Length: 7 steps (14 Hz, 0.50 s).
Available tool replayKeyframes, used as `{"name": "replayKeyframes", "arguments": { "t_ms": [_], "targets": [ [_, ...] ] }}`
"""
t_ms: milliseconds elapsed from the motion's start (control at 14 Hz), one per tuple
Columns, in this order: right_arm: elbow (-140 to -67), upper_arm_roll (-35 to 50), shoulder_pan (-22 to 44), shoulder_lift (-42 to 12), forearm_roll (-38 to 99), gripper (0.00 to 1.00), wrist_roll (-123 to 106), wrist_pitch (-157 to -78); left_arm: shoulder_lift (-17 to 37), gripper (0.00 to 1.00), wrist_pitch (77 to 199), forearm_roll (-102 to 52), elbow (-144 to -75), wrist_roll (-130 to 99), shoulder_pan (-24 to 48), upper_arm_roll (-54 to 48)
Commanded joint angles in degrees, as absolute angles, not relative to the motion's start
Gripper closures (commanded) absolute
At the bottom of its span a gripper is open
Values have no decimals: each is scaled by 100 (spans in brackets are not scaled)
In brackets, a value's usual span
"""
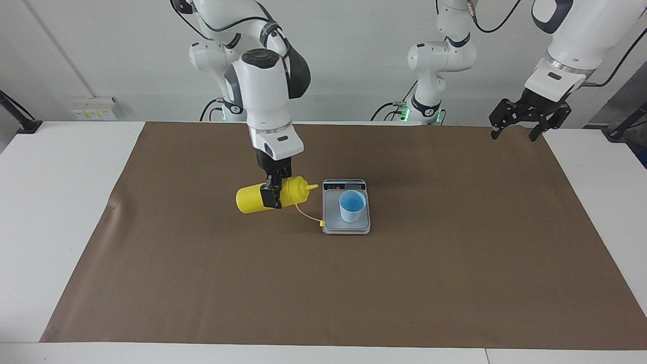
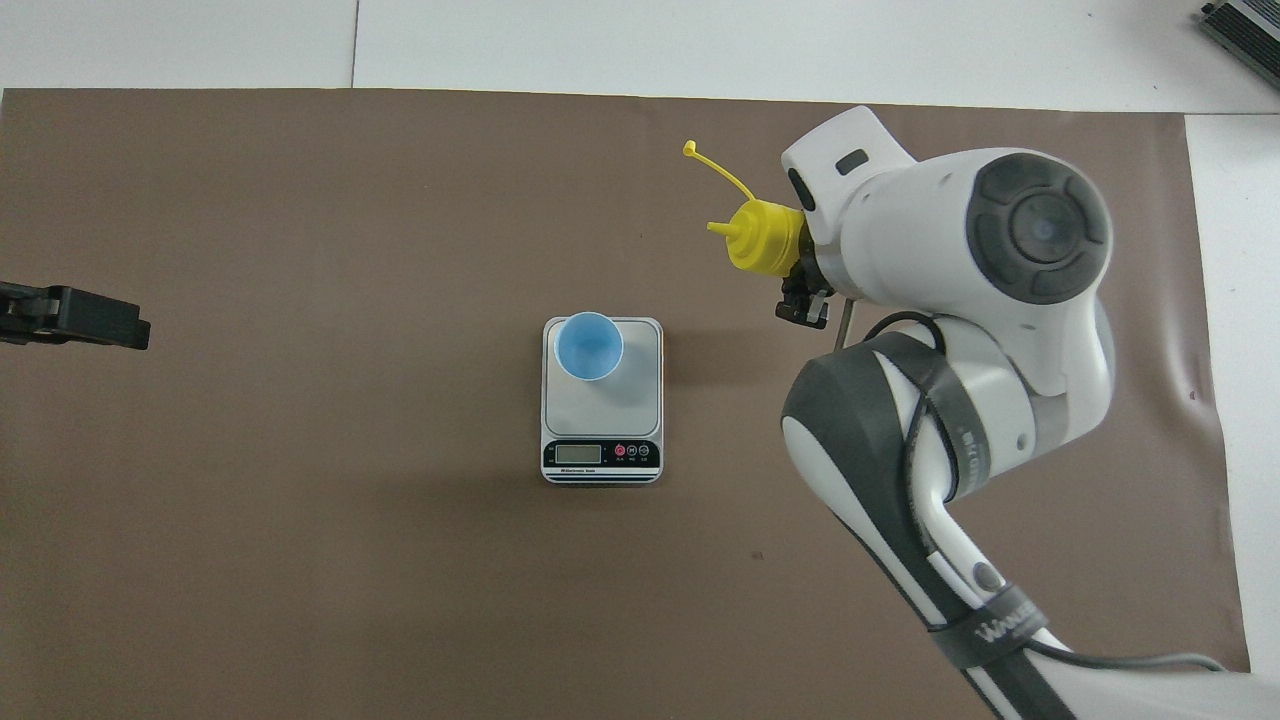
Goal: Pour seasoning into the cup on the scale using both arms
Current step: 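Raise the bottle upright and carry it back with the right gripper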
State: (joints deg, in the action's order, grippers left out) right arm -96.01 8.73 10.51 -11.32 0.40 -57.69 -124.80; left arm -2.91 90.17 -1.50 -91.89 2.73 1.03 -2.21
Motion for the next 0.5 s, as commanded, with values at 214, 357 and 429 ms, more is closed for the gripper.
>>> {"name": "replayKeyframes", "arguments": {
  "t_ms": [214, 357, 429],
  "targets": [
    [-10852, 932, -472, -335, 3327, 100, -8671, -12384, -387, 0, 8965, -185, -9264, 352, 35, -246],
    [-10995, 932, -772, -290, 3847, 100, -9296, -12201, -387, 0, 8965, -185, -9264, 352, 35, -246],
    [-11091, 932, -947, -290, 4154, 100, -9551, -12008, -387, 0, 8965, -185, -9264, 352, 35, -246]
  ]
}}
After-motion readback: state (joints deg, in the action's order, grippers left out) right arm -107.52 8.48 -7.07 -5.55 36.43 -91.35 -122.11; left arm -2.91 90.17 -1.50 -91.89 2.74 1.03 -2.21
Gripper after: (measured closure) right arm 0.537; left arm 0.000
